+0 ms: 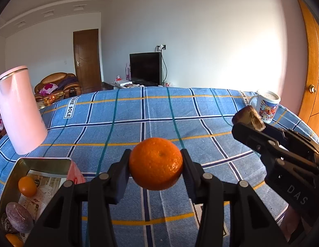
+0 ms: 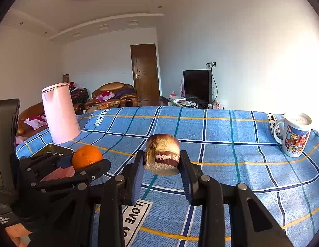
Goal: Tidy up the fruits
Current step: 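Carry the brown piece and tangerine over the tin box with both tools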
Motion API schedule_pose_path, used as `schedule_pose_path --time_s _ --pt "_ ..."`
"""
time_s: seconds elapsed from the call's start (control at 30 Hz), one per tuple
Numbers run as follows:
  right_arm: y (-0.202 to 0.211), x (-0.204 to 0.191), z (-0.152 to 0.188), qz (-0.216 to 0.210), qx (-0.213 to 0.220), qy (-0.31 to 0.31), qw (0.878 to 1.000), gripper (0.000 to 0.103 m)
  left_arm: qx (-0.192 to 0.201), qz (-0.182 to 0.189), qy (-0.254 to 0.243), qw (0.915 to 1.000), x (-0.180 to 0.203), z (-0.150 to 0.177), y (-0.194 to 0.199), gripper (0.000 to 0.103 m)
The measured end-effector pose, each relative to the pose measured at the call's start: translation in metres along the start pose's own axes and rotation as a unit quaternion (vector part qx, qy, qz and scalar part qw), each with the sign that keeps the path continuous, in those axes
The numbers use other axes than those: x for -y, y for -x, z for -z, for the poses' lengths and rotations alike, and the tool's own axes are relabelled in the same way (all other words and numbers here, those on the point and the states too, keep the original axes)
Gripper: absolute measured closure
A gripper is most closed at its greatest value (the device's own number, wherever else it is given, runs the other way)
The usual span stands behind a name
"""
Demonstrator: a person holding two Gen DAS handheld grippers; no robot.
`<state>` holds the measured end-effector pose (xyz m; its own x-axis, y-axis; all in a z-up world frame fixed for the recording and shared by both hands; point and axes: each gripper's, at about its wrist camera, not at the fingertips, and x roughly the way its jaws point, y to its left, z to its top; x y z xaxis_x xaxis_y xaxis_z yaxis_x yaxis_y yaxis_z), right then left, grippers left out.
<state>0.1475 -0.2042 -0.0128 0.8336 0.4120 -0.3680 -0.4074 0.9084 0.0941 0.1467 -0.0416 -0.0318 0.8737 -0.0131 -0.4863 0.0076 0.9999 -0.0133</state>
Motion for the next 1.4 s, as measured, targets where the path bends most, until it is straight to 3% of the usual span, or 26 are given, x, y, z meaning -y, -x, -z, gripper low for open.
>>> schedule_pose_path --time_s 0.4,0.93,1.4 --pt "0.017 -0.008 0.005 -0.002 0.029 0.012 1.000 0.068 0.040 -0.015 -0.008 0.9991 0.002 0.005 0.020 0.055" --pt "0.034 -0.026 0.011 -0.012 0.045 0.023 0.999 0.068 0.051 -0.004 0.001 0.9987 -0.013 0.017 0.045 0.055" --pt "0.039 -0.056 0.006 -0.061 0.035 0.011 0.997 0.068 0.054 -0.003 0.012 0.9985 -0.036 0.029 0.070 0.055"
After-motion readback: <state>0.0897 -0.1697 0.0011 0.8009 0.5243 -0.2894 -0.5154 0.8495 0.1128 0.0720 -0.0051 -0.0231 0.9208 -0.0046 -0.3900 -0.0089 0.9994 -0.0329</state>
